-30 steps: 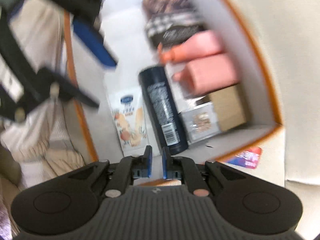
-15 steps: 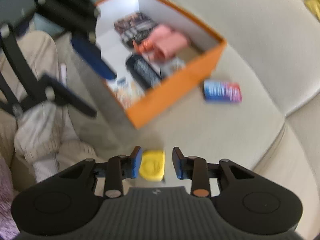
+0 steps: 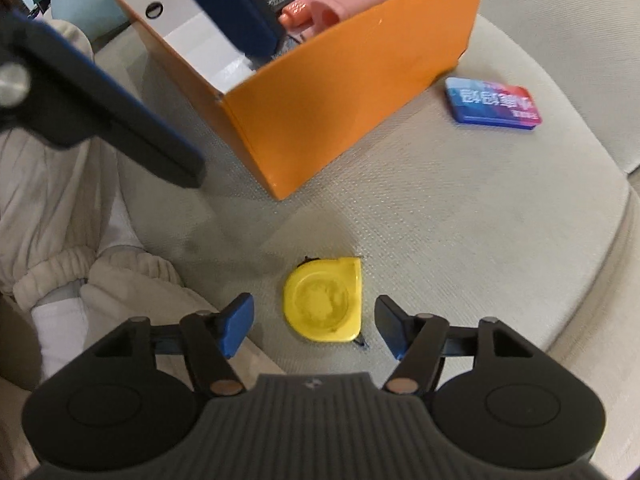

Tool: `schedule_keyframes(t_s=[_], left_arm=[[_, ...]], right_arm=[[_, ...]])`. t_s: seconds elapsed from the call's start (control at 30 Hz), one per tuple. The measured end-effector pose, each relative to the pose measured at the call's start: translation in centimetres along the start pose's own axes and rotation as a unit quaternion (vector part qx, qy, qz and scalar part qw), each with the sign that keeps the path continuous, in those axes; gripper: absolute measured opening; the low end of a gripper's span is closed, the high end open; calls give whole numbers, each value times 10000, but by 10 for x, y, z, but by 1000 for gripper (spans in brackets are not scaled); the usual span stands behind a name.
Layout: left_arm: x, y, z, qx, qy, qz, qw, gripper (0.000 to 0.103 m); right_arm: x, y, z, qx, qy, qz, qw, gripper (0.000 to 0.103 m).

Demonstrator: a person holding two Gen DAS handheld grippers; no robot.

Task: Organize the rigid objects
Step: 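Grasp the yellow tape measure with the right gripper while the left grasps the printed tin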

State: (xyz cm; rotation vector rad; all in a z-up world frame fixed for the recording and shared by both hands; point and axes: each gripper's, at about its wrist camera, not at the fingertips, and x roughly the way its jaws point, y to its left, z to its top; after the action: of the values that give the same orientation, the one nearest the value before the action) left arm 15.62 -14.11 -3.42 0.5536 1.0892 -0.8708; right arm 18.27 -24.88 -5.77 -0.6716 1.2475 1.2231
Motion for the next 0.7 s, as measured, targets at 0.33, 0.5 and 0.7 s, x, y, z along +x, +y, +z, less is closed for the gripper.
schedule_keyframes(t_s=[0.33,0.5,0.7], left_arm=[[0,16,11,-86,-78,38,9999,50],[12,32,32,-117,-44,306,9995,54],[44,60,82,-225,150,653,9975,65]], right_arm=[[13,-3,-2,22,68,-81,9999,52],[1,-12,-7,-17,-90,-361,9993,52],[-20,-63,-12,628,-378,-694,9949,52]])
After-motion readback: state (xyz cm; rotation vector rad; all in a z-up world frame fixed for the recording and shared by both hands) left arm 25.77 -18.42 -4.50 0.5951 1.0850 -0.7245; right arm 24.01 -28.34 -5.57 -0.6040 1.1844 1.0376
